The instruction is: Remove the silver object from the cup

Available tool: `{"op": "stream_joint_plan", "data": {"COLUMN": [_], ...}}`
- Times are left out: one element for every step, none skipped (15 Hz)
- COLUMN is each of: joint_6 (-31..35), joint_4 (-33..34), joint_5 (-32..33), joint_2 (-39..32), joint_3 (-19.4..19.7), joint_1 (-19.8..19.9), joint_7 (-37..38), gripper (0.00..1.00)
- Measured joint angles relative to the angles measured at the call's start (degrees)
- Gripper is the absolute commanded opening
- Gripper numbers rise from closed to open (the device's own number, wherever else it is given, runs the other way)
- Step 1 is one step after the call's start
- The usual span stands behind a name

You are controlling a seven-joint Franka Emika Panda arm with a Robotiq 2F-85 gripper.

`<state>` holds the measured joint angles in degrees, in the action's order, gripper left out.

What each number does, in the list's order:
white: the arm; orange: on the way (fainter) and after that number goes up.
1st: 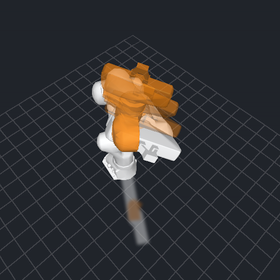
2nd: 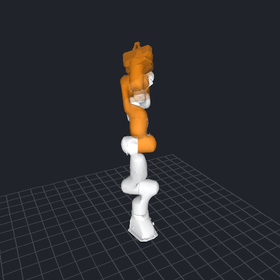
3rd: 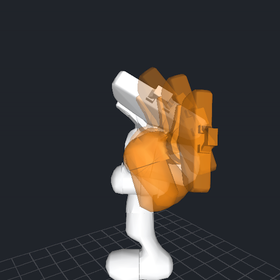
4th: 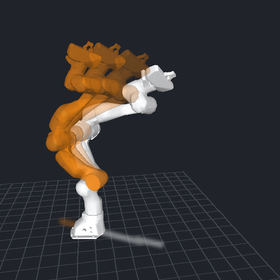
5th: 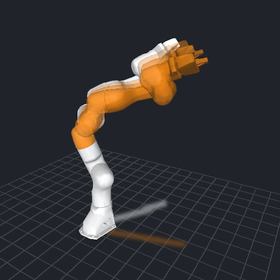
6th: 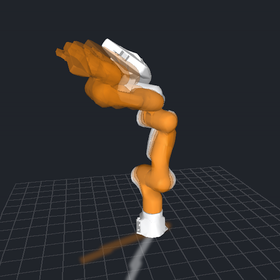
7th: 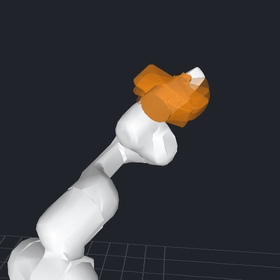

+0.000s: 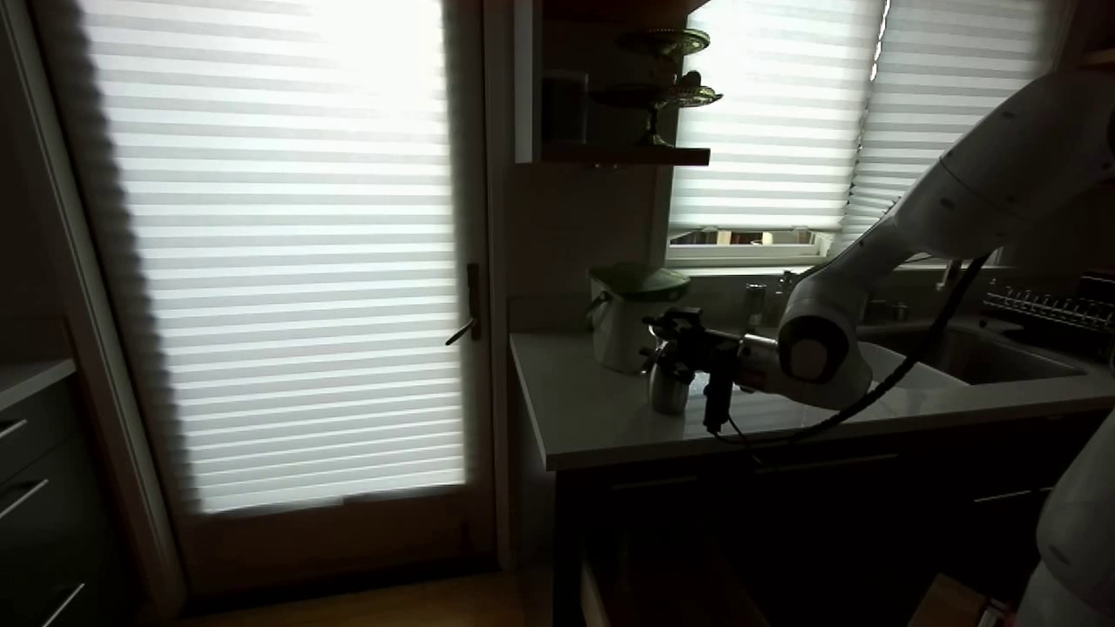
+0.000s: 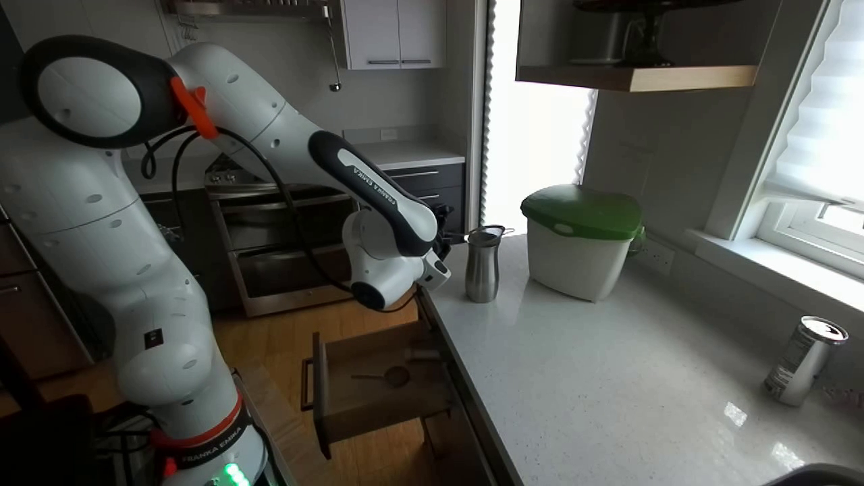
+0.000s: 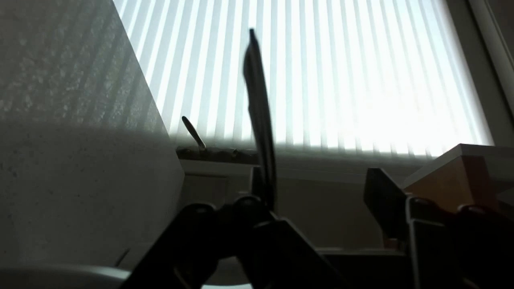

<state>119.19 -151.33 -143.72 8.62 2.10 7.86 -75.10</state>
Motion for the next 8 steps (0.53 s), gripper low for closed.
{"op": "stream_joint_plan", "data": {"joint_6": [0.02, 0.09, 0.35, 0.83, 1.18, 1.54, 2.05, 2.57], "joint_4": [0.17, 0.34, 0.54, 0.74, 0.85, 0.91, 0.95, 0.98], "joint_5": [0.00, 0.00, 0.00, 0.00, 0.00, 0.00, 0.00, 0.00], "joint_2": [-0.01, -0.01, -0.02, -0.04, -0.08, -0.14, -0.19, -0.25], "joint_3": [-0.15, -0.27, -0.41, -0.56, -0.74, -0.92, -1.09, -1.28], "joint_1": [-0.06, -0.15, -0.26, -0.43, -0.60, -0.79, -0.99, -1.17], "joint_7": [-0.05, -0.12, -0.14, -0.19, -0.28, -0.35, -0.40, -0.49], "gripper": [0.66, 0.64, 0.60, 0.60, 0.55, 0.55, 0.55, 0.51]}}
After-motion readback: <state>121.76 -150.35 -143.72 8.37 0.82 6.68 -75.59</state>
